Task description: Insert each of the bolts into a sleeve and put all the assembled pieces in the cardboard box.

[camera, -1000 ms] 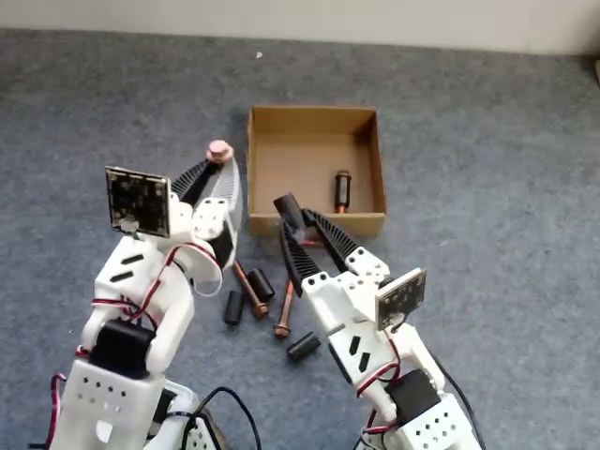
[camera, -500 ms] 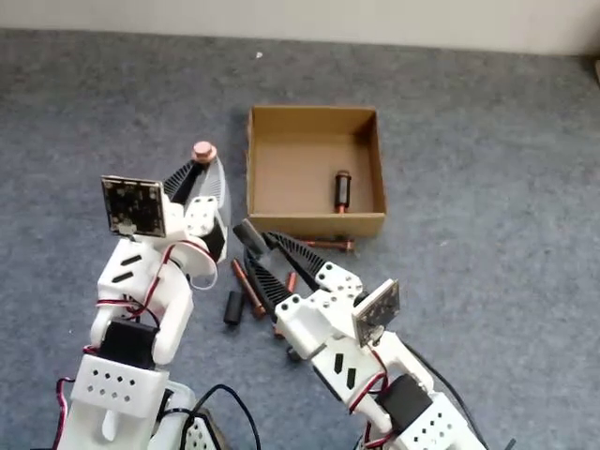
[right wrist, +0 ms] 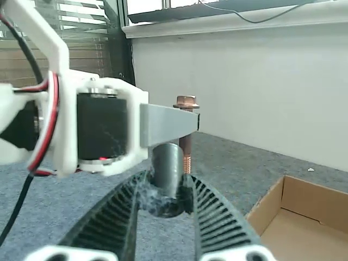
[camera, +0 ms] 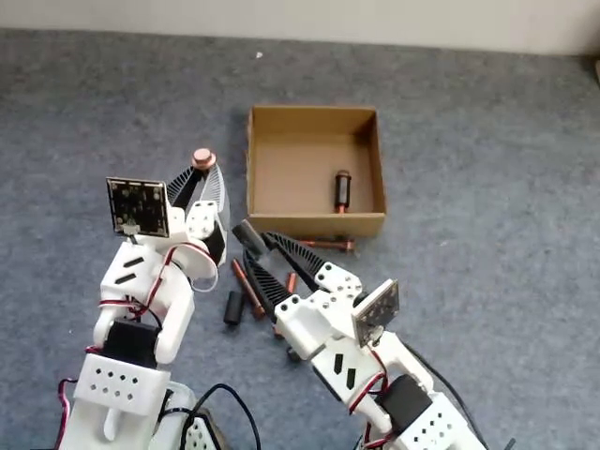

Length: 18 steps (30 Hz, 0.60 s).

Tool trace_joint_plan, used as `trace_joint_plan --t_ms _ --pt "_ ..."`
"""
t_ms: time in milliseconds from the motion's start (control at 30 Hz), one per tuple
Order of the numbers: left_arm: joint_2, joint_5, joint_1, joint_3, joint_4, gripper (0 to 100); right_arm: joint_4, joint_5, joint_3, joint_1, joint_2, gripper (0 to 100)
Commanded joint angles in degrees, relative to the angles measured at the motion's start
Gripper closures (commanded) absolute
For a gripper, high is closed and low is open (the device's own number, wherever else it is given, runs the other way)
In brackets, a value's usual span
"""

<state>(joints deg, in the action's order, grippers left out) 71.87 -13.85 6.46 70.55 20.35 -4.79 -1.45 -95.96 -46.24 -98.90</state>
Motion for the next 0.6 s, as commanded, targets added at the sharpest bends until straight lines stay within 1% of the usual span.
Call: trace_joint_plan --t_ms 0,233,433,567 --pt "0.7 -0.4 0.0 -0.6 -1.9 99 2.1 -0.4 0.9 -0.4 -0.9 99.5" --pt "1.1 -0.4 -0.3 0.9 -2.0 99 2.1 -0.4 1.2 -0.2 -0.9 99.5" --pt "0.7 -0.4 -0.1 1.0 -2.0 99 3.4 -0.5 3.3 4.0 -0.9 99.5" --pt "0.8 -0.4 0.3 1.7 -2.0 99 3.4 -0.5 3.3 1.6 -0.8 99.5"
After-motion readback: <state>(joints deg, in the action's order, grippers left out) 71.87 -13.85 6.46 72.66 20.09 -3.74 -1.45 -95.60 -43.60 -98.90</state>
